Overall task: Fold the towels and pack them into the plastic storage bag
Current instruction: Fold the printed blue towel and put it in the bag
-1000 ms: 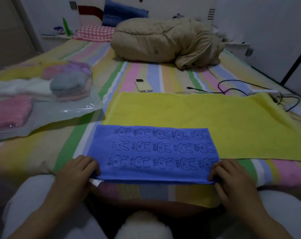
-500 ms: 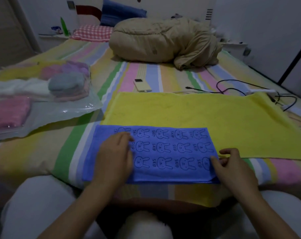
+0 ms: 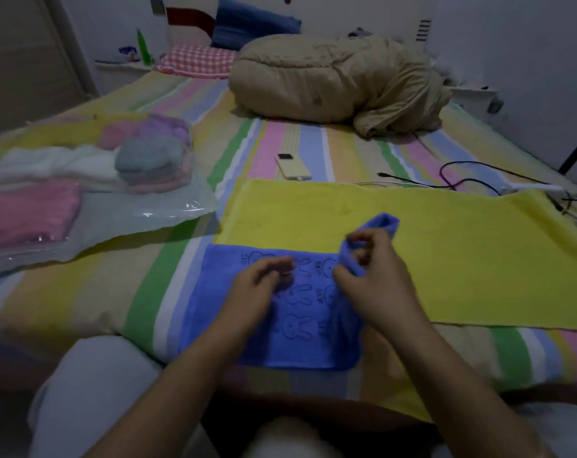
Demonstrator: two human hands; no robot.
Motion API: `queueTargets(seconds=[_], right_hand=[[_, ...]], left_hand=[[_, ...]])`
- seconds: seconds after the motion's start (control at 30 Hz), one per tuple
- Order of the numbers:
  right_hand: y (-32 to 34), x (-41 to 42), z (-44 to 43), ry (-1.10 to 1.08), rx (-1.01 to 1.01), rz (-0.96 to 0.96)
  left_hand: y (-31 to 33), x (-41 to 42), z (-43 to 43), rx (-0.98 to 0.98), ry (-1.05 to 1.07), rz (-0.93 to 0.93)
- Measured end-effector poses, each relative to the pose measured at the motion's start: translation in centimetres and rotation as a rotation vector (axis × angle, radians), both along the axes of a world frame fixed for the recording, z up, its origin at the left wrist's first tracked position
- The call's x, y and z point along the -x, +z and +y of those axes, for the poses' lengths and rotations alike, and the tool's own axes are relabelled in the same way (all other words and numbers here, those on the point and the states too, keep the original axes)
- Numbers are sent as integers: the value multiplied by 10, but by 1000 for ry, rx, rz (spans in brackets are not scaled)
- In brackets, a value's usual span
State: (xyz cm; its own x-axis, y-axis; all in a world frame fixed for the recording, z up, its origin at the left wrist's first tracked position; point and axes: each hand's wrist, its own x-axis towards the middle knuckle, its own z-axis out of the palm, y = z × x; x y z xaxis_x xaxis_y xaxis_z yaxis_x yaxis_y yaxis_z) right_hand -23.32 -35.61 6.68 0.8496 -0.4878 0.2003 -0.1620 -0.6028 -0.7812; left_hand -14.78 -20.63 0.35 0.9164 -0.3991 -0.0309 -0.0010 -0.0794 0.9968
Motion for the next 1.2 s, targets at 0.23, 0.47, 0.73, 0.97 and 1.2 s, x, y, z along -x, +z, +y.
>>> queueTargets(seconds=[0.23,0.47,0.73,0.97,1.2], right_hand=[[-21,-38,91,457,-304,15],[-45,-30,28,81,-195,-52],[-56,-22,17,-8,-271,256],[-58,-18,38,129,-274,248],[-55,-24,56,148,97,257]], left_hand=[[9,-36,77,81,105,591],[2,-33,64,-213,141,172],[-7,-23,83,-276,216,26],[-4,-31,93,-678,363,-262],[8,-59,91,-512,121,211]])
